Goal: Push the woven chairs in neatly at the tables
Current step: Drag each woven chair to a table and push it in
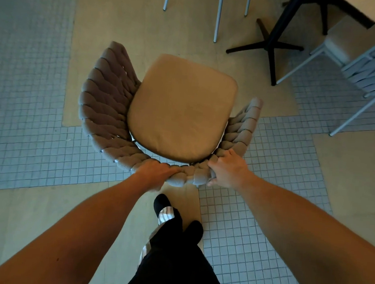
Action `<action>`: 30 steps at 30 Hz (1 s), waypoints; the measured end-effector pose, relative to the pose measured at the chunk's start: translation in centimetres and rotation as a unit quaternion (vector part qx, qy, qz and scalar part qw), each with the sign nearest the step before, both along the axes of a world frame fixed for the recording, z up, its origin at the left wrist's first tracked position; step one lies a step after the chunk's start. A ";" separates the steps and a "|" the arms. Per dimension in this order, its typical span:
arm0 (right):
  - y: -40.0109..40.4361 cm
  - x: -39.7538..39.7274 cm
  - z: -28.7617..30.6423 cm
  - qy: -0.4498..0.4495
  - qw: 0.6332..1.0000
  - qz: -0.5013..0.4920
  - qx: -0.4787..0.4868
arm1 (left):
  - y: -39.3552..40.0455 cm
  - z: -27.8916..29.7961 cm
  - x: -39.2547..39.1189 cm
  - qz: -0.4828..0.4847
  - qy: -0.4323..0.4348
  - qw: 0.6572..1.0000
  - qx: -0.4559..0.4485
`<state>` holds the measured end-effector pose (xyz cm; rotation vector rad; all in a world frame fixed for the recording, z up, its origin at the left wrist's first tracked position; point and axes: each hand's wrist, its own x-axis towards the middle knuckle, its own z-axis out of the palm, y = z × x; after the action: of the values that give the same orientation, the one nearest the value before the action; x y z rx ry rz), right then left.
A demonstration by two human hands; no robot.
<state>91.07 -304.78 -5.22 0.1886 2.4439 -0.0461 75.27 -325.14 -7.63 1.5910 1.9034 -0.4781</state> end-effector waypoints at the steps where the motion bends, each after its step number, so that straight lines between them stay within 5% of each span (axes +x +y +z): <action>1: -1.0 -0.2 -0.2 0.002 1.000 -0.015 -0.005 | -0.7 -0.2 -0.8 -0.010 0.005 1.000 -0.001; 9: -8.6 -2.6 0.3 0.013 0.996 -0.094 0.005 | -4.9 -0.1 -6.5 -0.090 0.048 0.995 -0.004; 20: -11.1 -3.5 -0.2 0.023 0.986 -0.158 -0.052 | -6.3 1.5 -7.5 -0.056 0.079 0.995 -0.028; 24: -11.7 -3.3 0.2 0.062 0.973 -0.213 -0.070 | -6.3 3.2 -8.6 0.052 -0.029 0.998 0.007; 27: -13.1 -3.7 0.3 0.088 0.952 -0.285 -0.067 | -6.8 3.5 -10.4 0.206 -0.115 0.969 0.067; 30: -15.0 -4.6 0.4 0.113 0.919 -0.374 -0.051 | -7.3 2.7 -13.3 0.286 -0.111 0.949 0.077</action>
<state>86.50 -319.76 -4.81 1.1131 2.4365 -0.5547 61.93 -332.40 -4.96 1.0451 2.1355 0.0963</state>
